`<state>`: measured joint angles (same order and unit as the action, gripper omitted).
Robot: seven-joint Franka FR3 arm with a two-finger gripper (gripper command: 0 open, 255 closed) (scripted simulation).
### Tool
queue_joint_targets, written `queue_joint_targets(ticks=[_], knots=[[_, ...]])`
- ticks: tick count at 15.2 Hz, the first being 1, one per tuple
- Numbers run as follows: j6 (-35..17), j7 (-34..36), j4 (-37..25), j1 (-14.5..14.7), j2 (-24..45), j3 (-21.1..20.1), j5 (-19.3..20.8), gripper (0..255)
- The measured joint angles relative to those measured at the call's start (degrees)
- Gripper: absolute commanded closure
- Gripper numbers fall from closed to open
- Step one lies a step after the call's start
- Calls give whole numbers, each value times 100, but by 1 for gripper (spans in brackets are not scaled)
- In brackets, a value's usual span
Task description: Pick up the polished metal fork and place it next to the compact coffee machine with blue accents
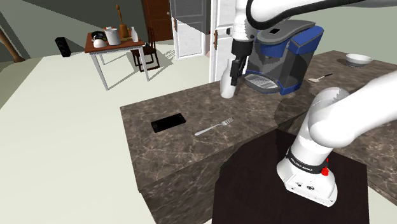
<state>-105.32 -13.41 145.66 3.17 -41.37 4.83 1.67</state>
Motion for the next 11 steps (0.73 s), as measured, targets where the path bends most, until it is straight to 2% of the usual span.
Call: queue_joint_targets(ticks=[4,11], knots=[[-753,-788,455,164,354,228,220,0],[-2311,-2085,990,468,1452,585,547,0]])
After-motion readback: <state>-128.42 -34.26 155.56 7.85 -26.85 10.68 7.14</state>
